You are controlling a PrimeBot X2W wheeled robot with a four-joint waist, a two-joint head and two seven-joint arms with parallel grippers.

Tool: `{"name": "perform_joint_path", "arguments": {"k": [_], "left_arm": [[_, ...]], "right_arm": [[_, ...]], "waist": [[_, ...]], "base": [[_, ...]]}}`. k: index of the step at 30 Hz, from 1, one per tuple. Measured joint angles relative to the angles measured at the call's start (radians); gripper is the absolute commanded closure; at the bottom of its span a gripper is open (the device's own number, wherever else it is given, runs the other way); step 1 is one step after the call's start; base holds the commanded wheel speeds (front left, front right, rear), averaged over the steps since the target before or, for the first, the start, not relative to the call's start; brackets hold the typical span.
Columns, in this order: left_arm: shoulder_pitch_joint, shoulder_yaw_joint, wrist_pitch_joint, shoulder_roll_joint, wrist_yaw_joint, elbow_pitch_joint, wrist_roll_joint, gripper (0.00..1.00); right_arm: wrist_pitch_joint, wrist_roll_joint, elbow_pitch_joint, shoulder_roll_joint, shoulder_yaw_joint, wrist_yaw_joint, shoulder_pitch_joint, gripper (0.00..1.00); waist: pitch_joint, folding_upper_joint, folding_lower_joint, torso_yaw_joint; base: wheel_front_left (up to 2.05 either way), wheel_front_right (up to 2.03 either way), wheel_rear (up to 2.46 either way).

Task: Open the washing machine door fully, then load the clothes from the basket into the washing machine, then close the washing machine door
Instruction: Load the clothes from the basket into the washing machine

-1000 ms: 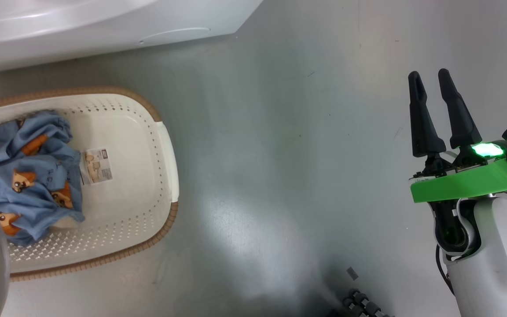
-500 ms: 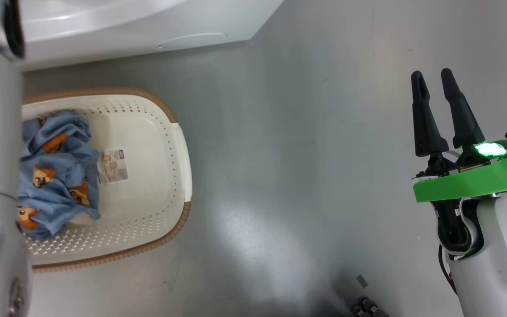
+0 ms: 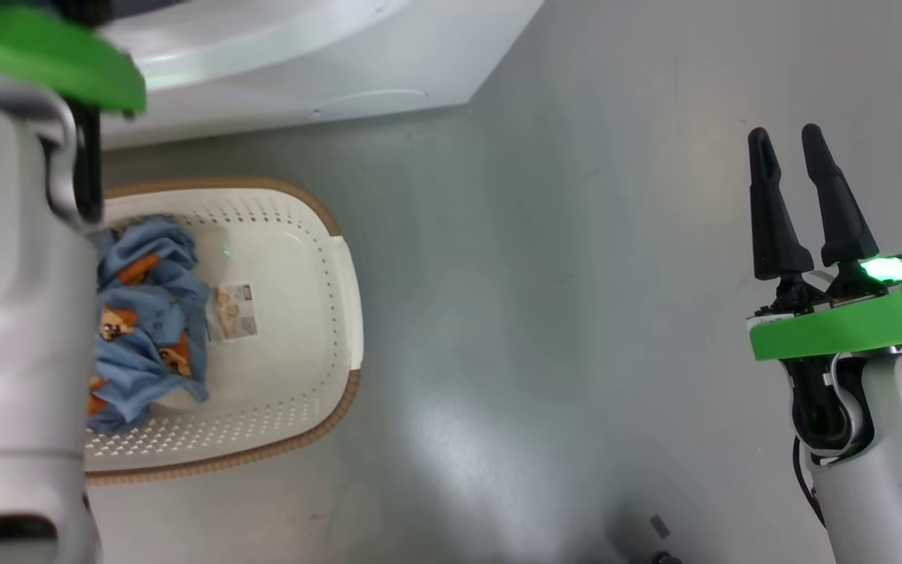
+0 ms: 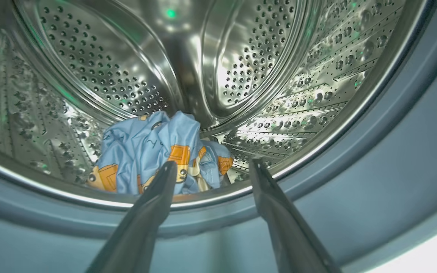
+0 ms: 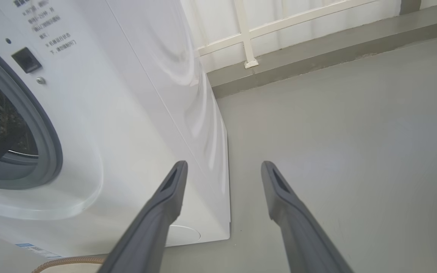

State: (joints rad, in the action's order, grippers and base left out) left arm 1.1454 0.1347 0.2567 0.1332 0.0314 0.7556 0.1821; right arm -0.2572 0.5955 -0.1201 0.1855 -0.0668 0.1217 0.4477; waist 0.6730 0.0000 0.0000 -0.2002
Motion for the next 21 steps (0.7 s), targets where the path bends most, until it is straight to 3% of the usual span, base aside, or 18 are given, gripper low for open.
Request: {"name": "perform_joint_path", "arguments": {"k": [21], "left_arm": [[-0.568,-0.038,0.000,-0.029,0.004,-0.429,0.038,0.00]], "right_arm": [[0.000,-0.004,-0.051,0.031,-0.016,0.000,-0.092,0.00]], "waist": [[-0.194,0.0000,0.0000,0.073]], "base": [[0.00,0.00,0.00]]}}
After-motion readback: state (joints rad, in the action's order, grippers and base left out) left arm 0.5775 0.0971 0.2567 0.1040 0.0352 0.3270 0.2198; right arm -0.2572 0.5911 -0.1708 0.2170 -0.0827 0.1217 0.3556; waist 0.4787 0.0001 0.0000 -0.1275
